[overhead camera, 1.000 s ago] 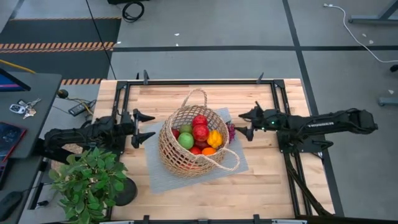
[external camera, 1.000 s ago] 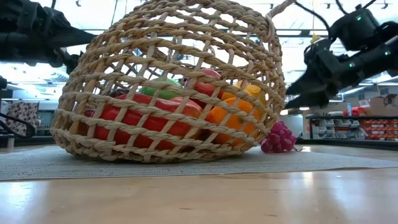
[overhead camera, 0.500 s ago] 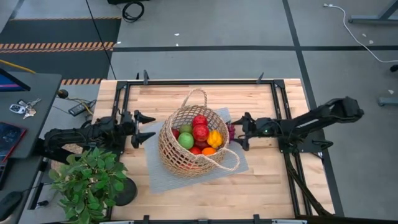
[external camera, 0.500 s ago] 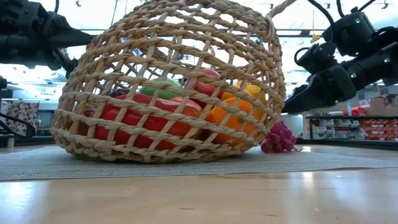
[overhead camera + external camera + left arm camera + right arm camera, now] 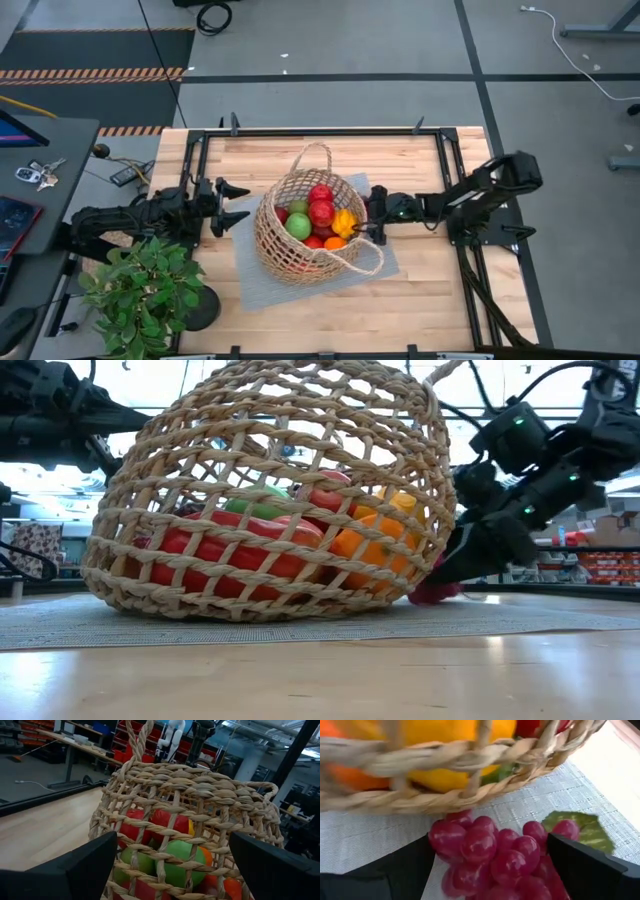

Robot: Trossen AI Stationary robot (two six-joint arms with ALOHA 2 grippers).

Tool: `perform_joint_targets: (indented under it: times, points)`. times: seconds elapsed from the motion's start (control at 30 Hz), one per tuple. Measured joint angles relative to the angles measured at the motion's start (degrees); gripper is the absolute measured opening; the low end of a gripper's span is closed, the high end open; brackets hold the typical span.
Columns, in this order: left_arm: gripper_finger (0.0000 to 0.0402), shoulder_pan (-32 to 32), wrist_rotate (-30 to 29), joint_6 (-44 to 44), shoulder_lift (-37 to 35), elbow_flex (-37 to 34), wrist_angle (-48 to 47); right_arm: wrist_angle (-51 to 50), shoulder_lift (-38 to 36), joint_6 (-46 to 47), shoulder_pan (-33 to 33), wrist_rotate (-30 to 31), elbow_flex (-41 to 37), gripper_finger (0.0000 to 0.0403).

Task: Build produce basket
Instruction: Put the grapes into the basket

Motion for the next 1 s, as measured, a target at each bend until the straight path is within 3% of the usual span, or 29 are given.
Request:
perform_joint_targets:
  times: [0.2,0.4,0.73,1.0]
  points:
    - [0.0389,0.0,0.01,0.02,0.0,0.0,0.0,-0.25,1.66,0.47,-0.94,0.16,1.27,0.0374]
    - [0.0389,-0.01,0.02,0.04,0.0,0.0,0.04,-2.6,-0.23,0.73,-1.3,0.15,1.24,0.0322]
    - [0.0389,-0.01,0.02,0.09,0.0,-0.02,0.04,-7.76,-7.16,0.69,-1.95,3.5,1.08,0.0244]
    - [0.0389,-0.01,0.02,0.09,0.0,-0.02,0.04,-11.82,-14.06,-0.12,-2.73,5.97,1.06,0.0229]
